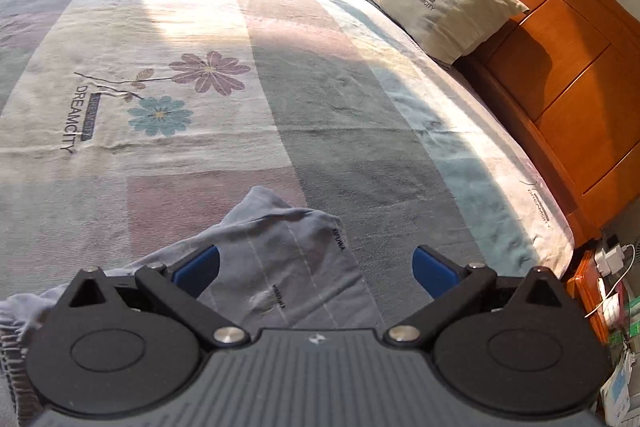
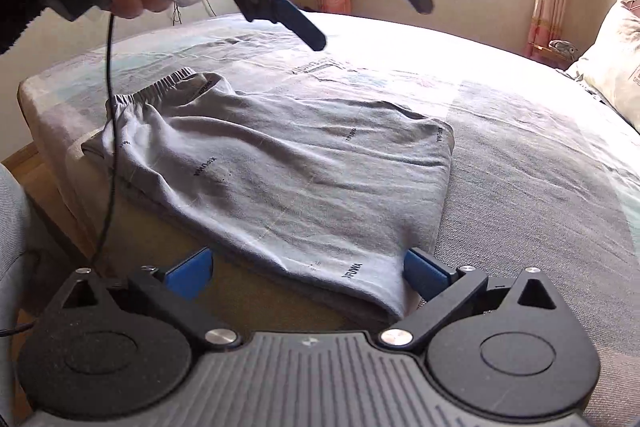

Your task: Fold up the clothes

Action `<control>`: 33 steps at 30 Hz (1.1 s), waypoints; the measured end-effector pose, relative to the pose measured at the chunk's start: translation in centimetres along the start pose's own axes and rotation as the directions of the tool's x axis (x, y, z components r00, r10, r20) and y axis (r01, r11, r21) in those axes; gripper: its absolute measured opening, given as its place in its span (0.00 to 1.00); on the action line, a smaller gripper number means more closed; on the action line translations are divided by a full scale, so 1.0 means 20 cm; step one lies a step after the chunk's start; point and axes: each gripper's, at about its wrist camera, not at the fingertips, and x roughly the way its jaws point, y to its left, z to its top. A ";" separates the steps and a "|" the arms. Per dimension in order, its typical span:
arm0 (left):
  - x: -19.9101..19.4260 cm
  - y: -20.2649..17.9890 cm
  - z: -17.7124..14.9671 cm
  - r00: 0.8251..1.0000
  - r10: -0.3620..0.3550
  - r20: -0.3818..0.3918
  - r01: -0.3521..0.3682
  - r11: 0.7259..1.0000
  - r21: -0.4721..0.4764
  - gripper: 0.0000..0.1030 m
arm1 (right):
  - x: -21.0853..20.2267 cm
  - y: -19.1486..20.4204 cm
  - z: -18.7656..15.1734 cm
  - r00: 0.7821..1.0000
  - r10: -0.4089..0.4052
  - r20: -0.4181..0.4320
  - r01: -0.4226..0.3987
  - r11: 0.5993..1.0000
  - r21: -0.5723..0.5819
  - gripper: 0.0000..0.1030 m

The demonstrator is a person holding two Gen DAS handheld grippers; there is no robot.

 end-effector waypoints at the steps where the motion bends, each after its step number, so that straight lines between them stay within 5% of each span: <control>1: -0.04 0.04 -0.06 1.000 0.029 0.003 -0.029 1.000 -0.001 0.99 | 0.00 0.00 0.01 1.000 0.002 -0.005 -0.002 1.000 0.015 1.00; 9: -0.16 0.36 -0.56 0.996 0.068 0.060 -0.061 0.992 -0.112 0.99 | 0.01 -0.03 0.05 0.999 0.020 -0.041 -0.015 0.992 0.126 1.00; 18: -0.24 0.41 -0.66 0.992 0.056 0.113 -0.042 0.991 -0.127 0.99 | 0.03 -0.01 0.10 0.993 0.011 -0.115 0.004 0.992 0.127 1.00; 28: -0.37 0.49 -0.43 0.964 -0.046 0.262 0.089 0.984 -0.153 0.99 | 0.01 0.13 0.37 0.986 0.167 0.011 -0.167 0.974 0.152 1.00; 33: -0.23 0.61 -0.33 0.963 -0.065 0.263 0.124 0.969 -0.215 0.99 | 0.17 0.30 0.37 0.970 0.238 -0.051 -0.234 0.969 0.082 1.00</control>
